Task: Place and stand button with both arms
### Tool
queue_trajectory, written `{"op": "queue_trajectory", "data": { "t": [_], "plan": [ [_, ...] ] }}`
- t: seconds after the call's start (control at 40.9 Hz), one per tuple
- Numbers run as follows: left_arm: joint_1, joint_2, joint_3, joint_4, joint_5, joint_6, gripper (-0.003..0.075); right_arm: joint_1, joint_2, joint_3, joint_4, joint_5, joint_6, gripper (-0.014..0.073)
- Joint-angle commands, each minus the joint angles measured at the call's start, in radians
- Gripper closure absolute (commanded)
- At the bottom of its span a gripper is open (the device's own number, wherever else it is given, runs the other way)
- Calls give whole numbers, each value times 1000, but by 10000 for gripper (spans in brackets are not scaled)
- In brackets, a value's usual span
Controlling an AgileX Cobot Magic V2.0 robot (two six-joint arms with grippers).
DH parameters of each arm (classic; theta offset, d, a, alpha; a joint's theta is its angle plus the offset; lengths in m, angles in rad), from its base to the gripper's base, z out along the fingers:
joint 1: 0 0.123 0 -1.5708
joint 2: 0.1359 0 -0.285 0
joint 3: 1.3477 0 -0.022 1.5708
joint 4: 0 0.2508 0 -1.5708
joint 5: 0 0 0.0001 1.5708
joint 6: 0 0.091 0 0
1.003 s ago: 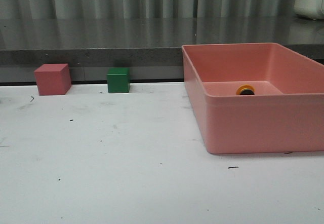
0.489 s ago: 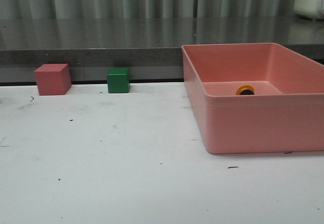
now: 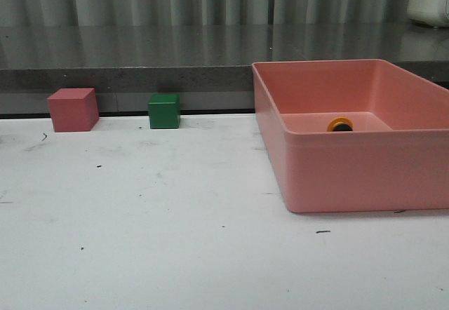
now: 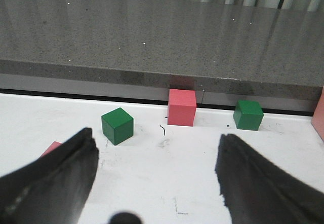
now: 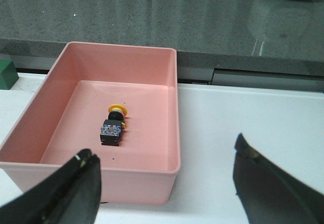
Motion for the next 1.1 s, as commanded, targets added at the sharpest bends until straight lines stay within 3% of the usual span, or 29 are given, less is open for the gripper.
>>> {"op": "queue_trajectory", "data": {
  "t": [0.0,0.147,0.342,0.587,0.807,1.076],
  "plan": [
    [-6,16,-27,-6,-78,-4,283,-7,15,-30,0,-82,-2,32],
    [-6,16,-27,-6,-78,-4,308,-7,62,-64,20,-49,-2,32],
    [-6,16,-27,-6,-78,-4,336,-5,245,-207,72,112,-2,32],
    [-6,16,-27,-6,-78,-4,335,81,510,-400,87,285,-3,32],
    [-6,16,-27,-6,-78,-4,335,165,761,-573,87,337,-3,32],
    [-6,16,-27,-6,-78,-4,335,194,1066,-770,87,385,-3,32]
  ]
}}
